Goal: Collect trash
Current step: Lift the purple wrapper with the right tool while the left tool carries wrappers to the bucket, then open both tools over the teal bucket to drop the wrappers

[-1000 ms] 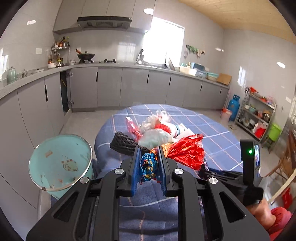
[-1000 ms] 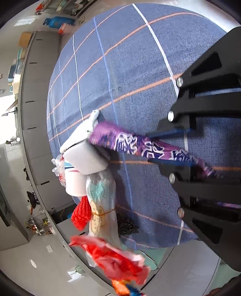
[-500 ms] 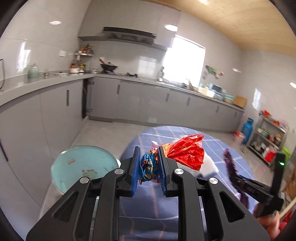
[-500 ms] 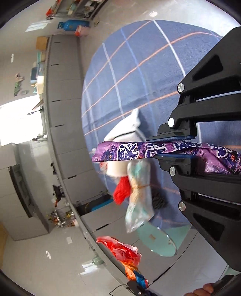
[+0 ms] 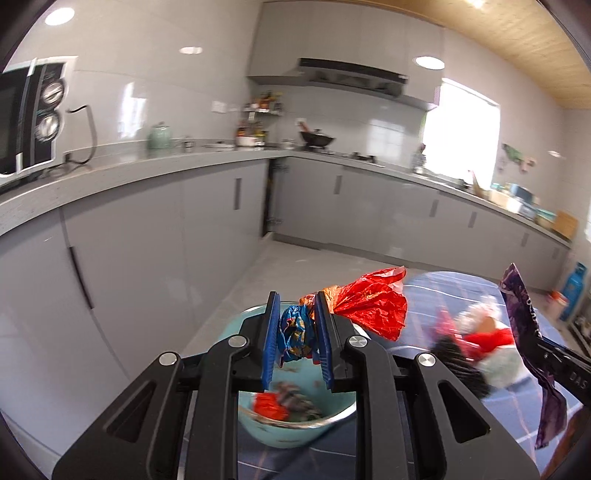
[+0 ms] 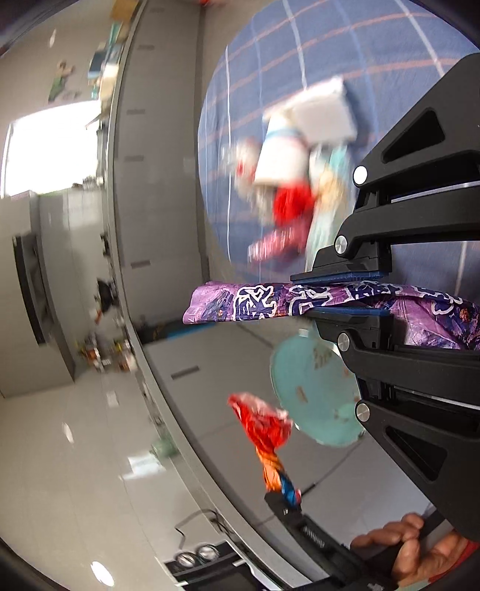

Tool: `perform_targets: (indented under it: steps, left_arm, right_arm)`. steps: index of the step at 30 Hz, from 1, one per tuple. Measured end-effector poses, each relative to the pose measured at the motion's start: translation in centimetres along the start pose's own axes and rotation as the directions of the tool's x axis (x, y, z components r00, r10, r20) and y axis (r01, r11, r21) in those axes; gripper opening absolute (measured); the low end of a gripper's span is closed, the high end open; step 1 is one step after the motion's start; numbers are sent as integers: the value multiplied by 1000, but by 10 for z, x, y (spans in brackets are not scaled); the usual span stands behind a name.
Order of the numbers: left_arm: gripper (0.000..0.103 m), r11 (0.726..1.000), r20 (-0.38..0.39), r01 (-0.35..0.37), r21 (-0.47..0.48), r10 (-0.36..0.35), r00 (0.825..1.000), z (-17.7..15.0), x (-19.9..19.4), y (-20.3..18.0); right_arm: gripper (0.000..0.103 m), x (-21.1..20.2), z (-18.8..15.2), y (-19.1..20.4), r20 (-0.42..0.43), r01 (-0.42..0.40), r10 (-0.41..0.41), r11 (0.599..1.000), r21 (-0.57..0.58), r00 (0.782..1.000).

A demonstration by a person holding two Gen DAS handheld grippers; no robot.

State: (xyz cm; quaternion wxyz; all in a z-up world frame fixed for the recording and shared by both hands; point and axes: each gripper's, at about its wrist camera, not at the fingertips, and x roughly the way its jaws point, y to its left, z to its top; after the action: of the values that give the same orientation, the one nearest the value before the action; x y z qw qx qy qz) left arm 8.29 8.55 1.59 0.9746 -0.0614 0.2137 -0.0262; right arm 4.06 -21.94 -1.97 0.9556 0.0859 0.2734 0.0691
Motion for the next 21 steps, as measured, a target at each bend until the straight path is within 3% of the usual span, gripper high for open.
perform_targets:
  steps: [7,21]
  left_arm:
    - [20,994,-73,-82,-68,77,994,-11,33,29]
    - [20,984,-186,-146,-101,126,974,-35,94,46]
  right_arm:
    - [12,61,10,49,-80,-92,89,995,-32,993]
    - [12,159,0,88,-233,-106,92,993,-48,968]
